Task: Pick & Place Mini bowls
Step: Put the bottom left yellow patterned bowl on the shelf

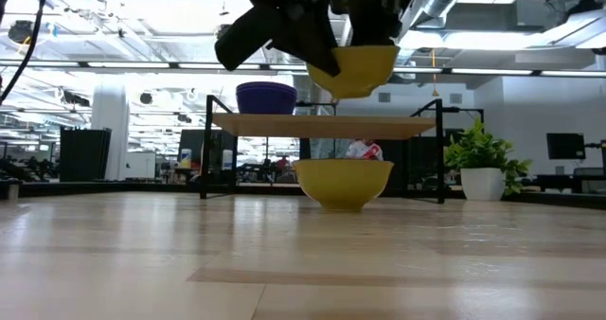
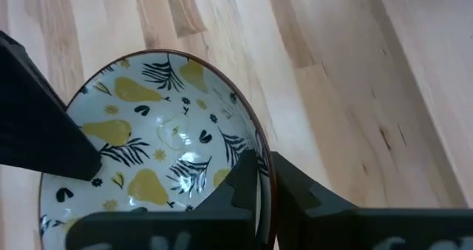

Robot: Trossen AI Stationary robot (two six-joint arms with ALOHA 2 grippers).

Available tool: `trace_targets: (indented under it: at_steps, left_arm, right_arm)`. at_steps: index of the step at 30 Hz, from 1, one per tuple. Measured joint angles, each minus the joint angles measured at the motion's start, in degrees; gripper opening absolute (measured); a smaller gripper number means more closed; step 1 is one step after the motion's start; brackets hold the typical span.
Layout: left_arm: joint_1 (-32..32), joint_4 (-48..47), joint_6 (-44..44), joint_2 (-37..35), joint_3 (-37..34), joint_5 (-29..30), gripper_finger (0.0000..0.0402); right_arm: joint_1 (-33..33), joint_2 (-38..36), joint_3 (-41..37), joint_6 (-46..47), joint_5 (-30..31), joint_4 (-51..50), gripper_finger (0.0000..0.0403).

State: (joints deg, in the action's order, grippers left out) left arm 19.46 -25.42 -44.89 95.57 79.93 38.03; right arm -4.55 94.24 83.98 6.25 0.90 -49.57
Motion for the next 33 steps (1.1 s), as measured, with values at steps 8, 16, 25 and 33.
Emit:
trace_targets:
  at_steps: [8, 16, 25, 33]
  left_arm:
    - [0.36, 4.55, 1.45, -0.07, -0.31, 3.24, 0.0067]
    - [1.98, 7.87, 5.14, 0.04, -0.38, 8.10, 0.0106]
    - [7.87, 8.78, 7.14, -0.02, -0.20, 28.69, 0.0136]
    - [12.92, 8.58, 19.84, -0.02, -0.21, 34.80, 0.0134]
  right_arm:
    - [0.04, -0.17, 0.27, -2.33, -0.27, -4.49, 0.0002]
    - [0.00, -0.39, 0.30, -1.97, 1.12, -7.24, 0.0001]
    - [-1.96, -0.26, 0.19, -2.31, 5.97, -14.50, 0.0001]
    - [-3.43, -0.26, 6.05, -5.05, 7.12, -15.33, 0.0001]
